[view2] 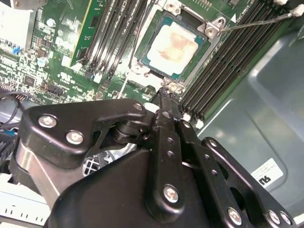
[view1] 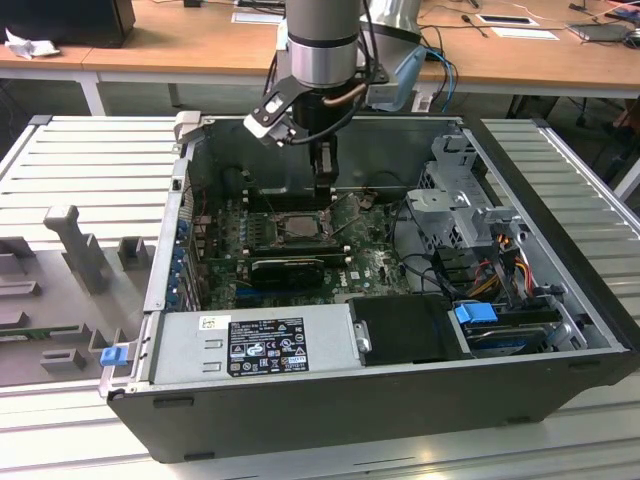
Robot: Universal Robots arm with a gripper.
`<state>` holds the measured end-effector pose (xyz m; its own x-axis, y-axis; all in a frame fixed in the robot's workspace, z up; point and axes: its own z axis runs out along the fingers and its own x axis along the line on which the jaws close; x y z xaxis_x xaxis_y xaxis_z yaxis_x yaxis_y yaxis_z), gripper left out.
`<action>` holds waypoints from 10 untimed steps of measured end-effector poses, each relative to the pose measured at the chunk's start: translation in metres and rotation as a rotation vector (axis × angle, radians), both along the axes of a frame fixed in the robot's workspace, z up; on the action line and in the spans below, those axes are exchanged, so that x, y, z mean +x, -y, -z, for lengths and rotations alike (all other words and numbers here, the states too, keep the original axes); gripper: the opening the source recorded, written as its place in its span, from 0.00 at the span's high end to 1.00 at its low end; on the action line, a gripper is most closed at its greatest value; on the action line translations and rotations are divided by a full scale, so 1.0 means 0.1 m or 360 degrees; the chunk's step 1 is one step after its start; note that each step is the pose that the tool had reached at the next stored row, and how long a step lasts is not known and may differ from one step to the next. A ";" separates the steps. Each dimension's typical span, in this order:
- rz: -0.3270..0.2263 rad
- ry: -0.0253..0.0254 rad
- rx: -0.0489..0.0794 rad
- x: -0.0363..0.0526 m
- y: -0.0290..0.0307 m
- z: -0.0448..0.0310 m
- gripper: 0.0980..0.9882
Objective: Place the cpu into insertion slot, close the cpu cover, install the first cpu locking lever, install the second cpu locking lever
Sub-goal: 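Close the cpu cover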
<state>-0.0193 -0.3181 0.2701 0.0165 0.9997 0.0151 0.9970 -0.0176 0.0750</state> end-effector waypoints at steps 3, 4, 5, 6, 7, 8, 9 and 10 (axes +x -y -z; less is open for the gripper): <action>0.0000 0.00000 0.0000 0.033 -0.001 -0.012 0.99; 0.0000 0.00001 0.0000 0.051 -0.001 -0.014 0.99; 0.0000 -0.00002 0.0000 0.067 -0.001 -0.023 0.99; 0.0000 -0.00001 0.0000 0.070 -0.002 -0.037 0.99; 0.0000 0.00000 0.0000 0.070 -0.002 -0.054 0.99; 0.0000 0.00000 0.0000 0.071 -0.003 -0.074 0.99; 0.0000 0.00000 0.0000 0.071 -0.004 -0.094 0.99; 0.0000 -0.00001 0.0000 0.073 -0.005 -0.112 0.99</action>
<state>-0.0120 -0.3176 0.2813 0.0166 0.9997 0.0151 0.9970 -0.0177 0.0750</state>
